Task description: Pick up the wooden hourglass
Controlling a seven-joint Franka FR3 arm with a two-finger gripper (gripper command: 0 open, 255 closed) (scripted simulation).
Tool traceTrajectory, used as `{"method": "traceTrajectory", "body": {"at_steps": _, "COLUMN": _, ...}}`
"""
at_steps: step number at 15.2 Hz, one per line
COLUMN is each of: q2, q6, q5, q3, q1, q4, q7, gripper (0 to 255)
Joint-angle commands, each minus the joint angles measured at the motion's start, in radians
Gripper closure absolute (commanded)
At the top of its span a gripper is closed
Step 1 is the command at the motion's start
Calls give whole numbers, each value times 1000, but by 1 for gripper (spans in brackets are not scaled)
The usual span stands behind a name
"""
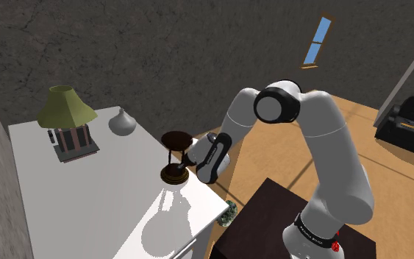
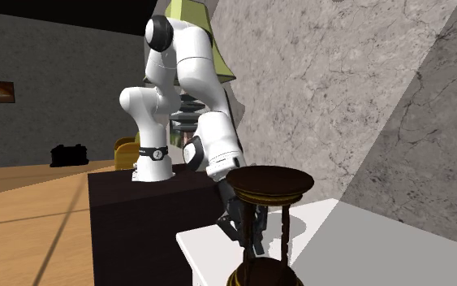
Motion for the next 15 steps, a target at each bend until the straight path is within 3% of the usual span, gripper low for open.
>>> {"method": "traceTrajectory", "body": {"at_steps": 1, "q2": -30, "q6": -110, "q5": -3, "q3": -1, "q1": -4, "q4": -40, "q7": -1, "gripper": 255}}
{"method": "traceTrajectory", "body": {"at_steps": 15, "q2": -238, "q6": -239, "q5": -7, "q3": -4, "q1": -2, "q4": -119, "q7": -7, "gripper": 255}}
